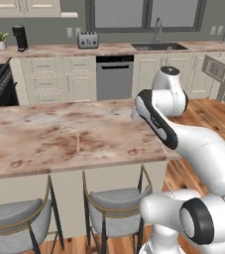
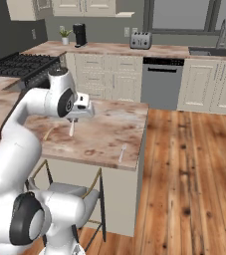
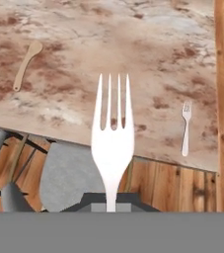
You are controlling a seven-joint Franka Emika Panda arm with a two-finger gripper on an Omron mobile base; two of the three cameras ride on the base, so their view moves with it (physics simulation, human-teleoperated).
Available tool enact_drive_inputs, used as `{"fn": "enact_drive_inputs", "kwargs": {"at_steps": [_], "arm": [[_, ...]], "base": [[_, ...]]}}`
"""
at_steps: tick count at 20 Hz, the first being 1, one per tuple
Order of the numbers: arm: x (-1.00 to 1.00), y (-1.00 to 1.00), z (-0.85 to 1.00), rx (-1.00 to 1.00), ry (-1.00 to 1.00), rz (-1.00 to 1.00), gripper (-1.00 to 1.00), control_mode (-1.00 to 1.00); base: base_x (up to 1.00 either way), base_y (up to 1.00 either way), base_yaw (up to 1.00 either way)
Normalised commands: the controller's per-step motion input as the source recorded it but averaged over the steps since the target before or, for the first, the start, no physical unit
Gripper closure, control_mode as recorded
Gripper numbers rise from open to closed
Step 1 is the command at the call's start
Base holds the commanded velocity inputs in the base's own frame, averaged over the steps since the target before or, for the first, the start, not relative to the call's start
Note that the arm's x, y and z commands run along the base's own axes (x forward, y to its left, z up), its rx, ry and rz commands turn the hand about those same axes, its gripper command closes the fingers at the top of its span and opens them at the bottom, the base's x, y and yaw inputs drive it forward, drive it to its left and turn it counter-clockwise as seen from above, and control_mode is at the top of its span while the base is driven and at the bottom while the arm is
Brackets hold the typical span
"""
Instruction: Pick up the metallic utensils from the counter and place them in the open drawer. Make sure not to pick up any wooden utensils.
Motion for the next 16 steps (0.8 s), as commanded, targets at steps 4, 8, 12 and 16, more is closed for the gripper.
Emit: {"fn": "enact_drive_inputs", "kwargs": {"at_steps": [4,8,12,16], "arm": [[-0.49,0.00,0.13,0.00,-0.08,0.00,1.00,-1.00],[-0.49,0.00,0.00,0.00,-0.19,0.00,1.00,-1.00],[-0.54,-0.07,0.00,0.00,-0.26,0.00,1.00,-1.00],[-0.39,-0.11,0.00,0.00,-0.26,0.00,1.00,-1.00]], "base": [[0.00,0.00,0.00],[0.00,0.00,0.00],[0.00,0.00,0.00],[0.00,0.00,0.00]]}}
